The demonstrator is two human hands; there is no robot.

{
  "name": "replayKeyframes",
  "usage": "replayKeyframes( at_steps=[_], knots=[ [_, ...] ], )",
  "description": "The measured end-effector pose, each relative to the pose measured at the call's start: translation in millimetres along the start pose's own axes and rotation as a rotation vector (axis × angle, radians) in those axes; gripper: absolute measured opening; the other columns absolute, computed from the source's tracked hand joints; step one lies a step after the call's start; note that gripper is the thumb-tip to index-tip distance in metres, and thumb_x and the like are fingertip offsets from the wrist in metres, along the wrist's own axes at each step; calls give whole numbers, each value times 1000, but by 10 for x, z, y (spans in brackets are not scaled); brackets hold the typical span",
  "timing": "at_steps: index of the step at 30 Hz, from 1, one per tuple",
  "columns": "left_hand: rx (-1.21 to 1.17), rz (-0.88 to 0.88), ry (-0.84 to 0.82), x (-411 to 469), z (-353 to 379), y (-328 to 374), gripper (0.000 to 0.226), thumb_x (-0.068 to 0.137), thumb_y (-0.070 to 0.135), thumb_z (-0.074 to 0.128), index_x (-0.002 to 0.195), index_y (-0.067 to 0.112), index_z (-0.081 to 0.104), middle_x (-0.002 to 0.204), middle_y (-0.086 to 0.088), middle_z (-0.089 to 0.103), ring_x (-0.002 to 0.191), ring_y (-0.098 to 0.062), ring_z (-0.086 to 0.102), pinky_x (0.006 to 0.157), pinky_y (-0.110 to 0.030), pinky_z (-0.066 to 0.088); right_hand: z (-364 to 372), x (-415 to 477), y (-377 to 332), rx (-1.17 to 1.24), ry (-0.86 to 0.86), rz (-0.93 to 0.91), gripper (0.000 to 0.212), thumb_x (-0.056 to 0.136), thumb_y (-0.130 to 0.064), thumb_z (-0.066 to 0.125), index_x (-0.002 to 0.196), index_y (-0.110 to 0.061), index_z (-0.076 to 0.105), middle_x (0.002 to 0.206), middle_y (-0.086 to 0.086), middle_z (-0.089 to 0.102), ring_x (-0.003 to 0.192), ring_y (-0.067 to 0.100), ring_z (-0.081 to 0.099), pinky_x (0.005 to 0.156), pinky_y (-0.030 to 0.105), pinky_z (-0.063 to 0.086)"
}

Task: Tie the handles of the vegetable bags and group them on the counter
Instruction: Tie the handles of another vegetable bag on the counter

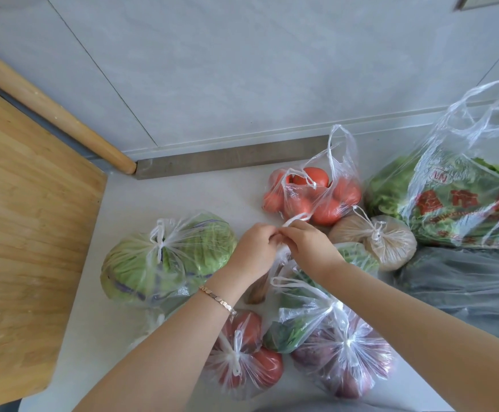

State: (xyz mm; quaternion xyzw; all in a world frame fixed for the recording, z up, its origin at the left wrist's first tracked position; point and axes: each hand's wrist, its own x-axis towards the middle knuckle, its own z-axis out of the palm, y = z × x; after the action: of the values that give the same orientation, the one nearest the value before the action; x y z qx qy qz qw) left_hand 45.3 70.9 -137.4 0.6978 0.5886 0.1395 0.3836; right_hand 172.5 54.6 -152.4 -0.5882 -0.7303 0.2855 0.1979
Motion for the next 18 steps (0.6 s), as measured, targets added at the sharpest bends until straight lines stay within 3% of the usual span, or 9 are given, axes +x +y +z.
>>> replayKeyframes(
  at_steps=[3, 6, 10, 14, 18],
  knots=[
    [44, 68, 20, -32, -38, -20, 25, 91, 18, 53, 77, -1, 60, 71, -2, 45, 68, -16, 43, 57, -21, 25, -32, 32, -6, 9, -43, 27, 23, 91, -3, 48, 105, 2, 65, 105, 21, 59, 97, 35, 57, 88, 37, 44],
    [-61, 3, 87, -62, -34, -60, 28, 87, 23, 60, 72, 0, 63, 64, -7, 53, 59, -14, 42, 52, -20, 29, -34, 18, -53, 102, -17, 110, 22, 91, -5, 49, 104, 4, 65, 109, 18, 57, 99, 29, 56, 85, 19, 37],
    [-208, -97, 134, -98, 25, -70, 24, 87, 25, 60, 82, 3, 69, 63, -8, 58, 57, -14, 43, 52, -21, 32, -26, -18, -104, 324, 37, 335, 19, 89, -8, 54, 101, 0, 66, 88, 8, 63, 75, 15, 53, 63, 14, 35],
    [-111, -38, 202, -110, 68, -50, 29, 90, 23, 56, 83, -2, 68, 73, -14, 62, 67, -19, 52, 58, -25, 37, -69, -22, -115, 604, 53, 509, 21, 84, -7, 61, 105, -5, 66, 86, 1, 63, 79, 13, 56, 72, 19, 43],
    [-80, -31, 205, -97, 87, -103, 22, 91, 16, 53, 89, 1, 68, 78, -3, 57, 71, -13, 50, 59, -13, 34, -190, -2, -64, 822, -94, 542, 14, 83, 2, 59, 82, -9, 68, 66, -2, 60, 61, 9, 51, 57, 12, 43]
  ],
)
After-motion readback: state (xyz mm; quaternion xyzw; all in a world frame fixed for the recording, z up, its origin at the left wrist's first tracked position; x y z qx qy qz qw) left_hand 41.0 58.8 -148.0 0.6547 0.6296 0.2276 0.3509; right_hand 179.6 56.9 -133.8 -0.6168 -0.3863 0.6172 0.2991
